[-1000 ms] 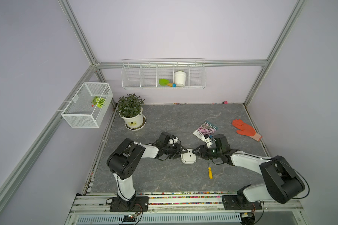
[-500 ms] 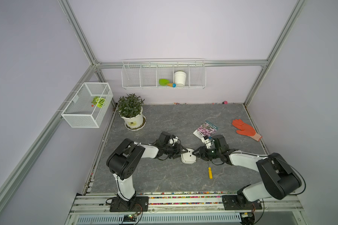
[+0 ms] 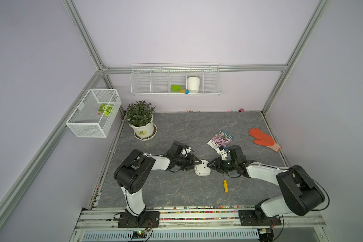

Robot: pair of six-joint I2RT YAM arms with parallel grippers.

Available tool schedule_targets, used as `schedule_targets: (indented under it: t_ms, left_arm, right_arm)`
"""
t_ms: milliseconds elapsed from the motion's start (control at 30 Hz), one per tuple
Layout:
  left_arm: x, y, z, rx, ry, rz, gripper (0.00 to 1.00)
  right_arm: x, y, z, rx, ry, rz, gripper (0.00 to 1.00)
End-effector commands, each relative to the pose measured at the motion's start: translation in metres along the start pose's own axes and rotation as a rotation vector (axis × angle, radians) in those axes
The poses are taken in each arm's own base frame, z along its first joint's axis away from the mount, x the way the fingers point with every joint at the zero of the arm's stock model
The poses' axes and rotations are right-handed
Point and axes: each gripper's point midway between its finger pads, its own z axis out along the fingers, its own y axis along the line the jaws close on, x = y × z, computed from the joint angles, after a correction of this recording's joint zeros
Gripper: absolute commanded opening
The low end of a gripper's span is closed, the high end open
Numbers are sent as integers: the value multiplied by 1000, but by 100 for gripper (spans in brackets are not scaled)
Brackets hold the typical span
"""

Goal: Remove the battery from the alarm
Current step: Remove the cover from the alarm.

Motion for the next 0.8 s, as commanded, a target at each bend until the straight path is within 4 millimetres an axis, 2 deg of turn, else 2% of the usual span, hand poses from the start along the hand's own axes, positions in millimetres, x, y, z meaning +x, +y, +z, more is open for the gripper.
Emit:
schedule_targets:
  t_ms: [0,267,500,767]
  left_arm:
    - [16,35,2,-119,19,-87,48]
    - [16,36,3,-120,19,-91,47]
    - [18,39,3,-132,22,-94,47]
    - [17,37,4,-129,19,-92,47]
  right_arm:
    - [-1,19,-4,-41,-5,-57,41]
    - [0,12,0,-21,7,-42,41]
    - [-3,7,-5,33,-15,-60,42]
    - [-1,5,0,18,5,-40,41]
